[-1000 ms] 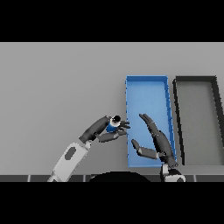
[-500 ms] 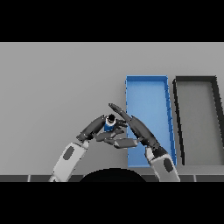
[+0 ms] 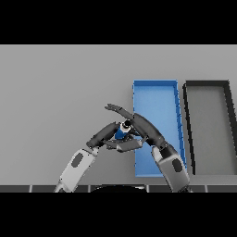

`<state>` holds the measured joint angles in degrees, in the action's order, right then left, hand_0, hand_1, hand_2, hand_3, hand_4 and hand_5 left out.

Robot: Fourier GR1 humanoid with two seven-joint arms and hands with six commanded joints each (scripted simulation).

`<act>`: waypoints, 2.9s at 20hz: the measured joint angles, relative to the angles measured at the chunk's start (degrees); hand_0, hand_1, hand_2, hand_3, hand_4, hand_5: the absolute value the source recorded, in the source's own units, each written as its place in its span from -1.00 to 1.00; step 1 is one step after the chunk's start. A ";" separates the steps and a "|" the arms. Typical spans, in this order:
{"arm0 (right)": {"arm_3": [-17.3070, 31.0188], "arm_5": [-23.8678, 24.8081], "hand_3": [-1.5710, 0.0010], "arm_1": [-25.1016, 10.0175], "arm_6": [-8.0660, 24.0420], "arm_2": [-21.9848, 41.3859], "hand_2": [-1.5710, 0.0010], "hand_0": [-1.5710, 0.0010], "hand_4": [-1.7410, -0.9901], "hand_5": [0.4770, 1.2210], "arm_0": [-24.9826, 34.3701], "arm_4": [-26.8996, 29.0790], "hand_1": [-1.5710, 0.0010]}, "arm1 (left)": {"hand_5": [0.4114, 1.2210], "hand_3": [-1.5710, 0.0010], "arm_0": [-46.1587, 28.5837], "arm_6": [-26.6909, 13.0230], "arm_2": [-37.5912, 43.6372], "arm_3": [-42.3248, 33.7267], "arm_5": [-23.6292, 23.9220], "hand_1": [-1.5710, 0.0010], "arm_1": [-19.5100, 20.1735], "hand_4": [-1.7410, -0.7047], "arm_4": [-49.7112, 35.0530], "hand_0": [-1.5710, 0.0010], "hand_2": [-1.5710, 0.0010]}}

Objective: Pick up the blue pipe and place it into the blue bin.

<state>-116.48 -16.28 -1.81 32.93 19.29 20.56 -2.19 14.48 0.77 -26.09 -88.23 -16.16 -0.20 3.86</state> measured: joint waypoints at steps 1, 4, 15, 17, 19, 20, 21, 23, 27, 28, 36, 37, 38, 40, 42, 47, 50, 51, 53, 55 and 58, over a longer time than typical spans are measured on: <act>1.12 -0.40 0.49 0.08 -0.15 -0.26 0.31 0.35 0.09 -0.97 1.05 0.20 0.32 | 1.00 -1.00 -0.55 1.33 0.20 -0.31 -0.20 -1.00 -0.19 -0.65 -0.32 -1.00 -1.00; 2.56 -0.72 -0.11 1.27 -1.62 0.87 -0.33 -0.29 -0.39 -0.80 1.39 -0.30 -0.29 | 1.00 -1.00 -0.69 -1.86 -0.36 -0.49 -0.05 -1.00 -0.46 -0.81 1.15 -1.00 -1.00; 4.38 3.24 -0.89 1.51 -7.08 3.66 -0.94 -0.94 -0.93 0.79 1.80 1.51 -0.94 | 1.00 -0.82 -1.09 -0.64 2.21 -1.20 -3.09 -1.00 -2.24 -0.98 -1.47 -1.00 -1.00; 4.11 4.31 -0.93 1.79 -6.44 3.98 -0.96 -0.96 -0.96 0.87 1.84 1.45 -0.96 | 1.00 -0.81 -1.05 -0.11 2.21 -1.44 -2.71 -1.00 -2.16 -0.98 -0.97 -1.00 -1.00; 3.75 5.71 -0.95 1.88 -7.02 4.23 -0.98 -0.98 -0.97 0.92 1.48 0.63 -0.98 | 1.00 -0.85 -0.94 0.86 1.93 -1.35 -1.60 -1.00 -2.50 -0.97 0.40 -1.00 -1.00; 3.42 6.06 -0.96 1.62 -8.05 4.45 -0.98 -0.98 -0.98 0.93 1.29 0.27 -0.98 | 1.00 -0.48 -1.21 1.42 1.73 -2.14 -0.64 -0.71 -2.06 -0.73 1.80 -0.86 -0.65; 3.24 6.84 -0.97 1.34 -9.41 5.12 -0.98 -0.98 -0.98 0.95 0.52 -0.88 -0.98 | 1.00 -0.19 -1.02 1.11 1.81 -2.19 -0.37 -0.37 -1.69 -0.49 3.44 -0.49 -0.32; 3.28 7.40 -0.98 1.39 -7.83 5.25 -0.99 -0.99 -0.99 0.97 1.25 -0.71 -0.99 | 1.00 0.24 -0.80 1.68 2.38 -2.02 -4.30 0.13 -0.40 -0.11 2.67 0.05 0.16; 3.35 8.87 -0.99 1.94 -4.27 5.83 -1.00 -1.00 -1.00 0.99 1.68 -1.54 -1.00 | 0.30 0.69 -0.99 1.46 2.64 -1.67 -6.78 0.64 -0.39 0.34 5.40 0.61 0.65; 3.24 8.88 -0.99 1.63 -5.51 6.12 -1.00 -1.00 -1.00 0.99 1.32 -1.91 -1.00 | 0.08 0.75 -1.12 -0.73 3.23 -1.89 -6.52 0.71 -0.13 0.40 5.05 0.69 0.72; 3.49 10.30 -1.00 2.09 -7.91 5.67 -1.00 -1.00 -1.00 1.00 1.96 -0.56 -1.00 | -0.79 0.96 -2.26 -5.07 3.14 -1.66 -5.41 0.95 -1.10 0.55 5.25 0.95 0.95; 2.67 10.22 -1.00 2.26 -8.42 5.43 -1.00 -1.00 -1.00 1.00 1.18 1.30 -1.00 | -0.82 0.97 -2.02 -5.29 3.46 -1.84 -5.06 0.96 -1.01 0.57 5.30 0.96 0.96; 2.45 10.64 -1.00 3.13 -7.39 4.72 -1.00 -1.00 -1.00 1.00 1.91 3.35 -1.00 | -0.83 0.97 -1.99 -5.26 3.77 -1.61 -5.22 0.97 -0.49 0.58 5.31 0.97 0.97; 1.89 12.43 -1.00 4.19 -4.32 2.07 -1.00 -1.00 -1.00 1.00 5.08 6.60 -1.00 | -0.86 0.98 -1.89 -5.29 3.41 -1.24 -5.21 0.98 -0.86 0.60 5.53 0.98 0.98; -0.45 13.65 -1.00 3.54 -1.93 -0.16 -1.00 -1.00 -1.00 1.00 7.45 10.34 -1.00 | -0.89 0.99 -2.20 -5.94 3.46 -1.03 -5.64 0.99 -0.61 0.61 5.31 0.99 0.99; 0.30 17.11 -1.00 -3.09 1.38 -9.82 -1.00 -1.00 -1.00 1.00 21.55 22.15 -1.00 | -0.94 1.00 -2.07 -6.68 3.47 -1.23 -5.94 1.00 -0.73 0.61 5.03 1.00 1.00; 2.15 22.30 -1.00 -10.95 1.97 -16.46 -1.00 -1.00 -1.00 1.00 27.64 21.26 -1.00 | -0.95 1.00 -1.89 -8.02 3.40 -1.33 -5.63 1.00 -1.11 0.63 5.20 1.00 1.00; 3.74 23.26 -1.00 -13.06 1.98 -17.66 -1.00 -1.00 -1.00 1.00 28.25 20.61 -1.00 | -0.96 1.00 -2.23 -8.03 3.00 -2.51 -5.68 1.00 -1.22 0.64 5.04 1.00 1.00; 6.21 26.13 -1.00 -18.81 1.97 -20.00 -1.00 -1.00 -1.00 1.00 28.21 22.67 -1.00 | -0.98 1.00 -1.85 -8.36 3.73 -2.53 -5.74 1.00 -0.12 0.64 5.17 1.00 1.00; 8.07 26.53 -1.00 -21.81 2.00 -22.51 -1.00 -1.00 -1.00 1.00 27.11 23.55 -1.00 | -1.00 1.00 -1.97 -7.89 3.69 -1.67 -5.64 1.00 -0.18 0.65 5.50 1.00 1.00; 7.16 24.72 -1.00 -25.60 2.01 -25.62 -1.00 -1.00 -1.00 1.00 18.95 24.16 -1.00 | -1.00 1.00 -1.76 -6.67 3.50 -1.68 -5.33 1.00 0.10 0.67 6.12 1.00 1.00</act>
<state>-109.31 8.43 -27.41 34.94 -6.33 39.50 21.96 12.72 -5.90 -22.60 -89.91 -21.49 -0.11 9.98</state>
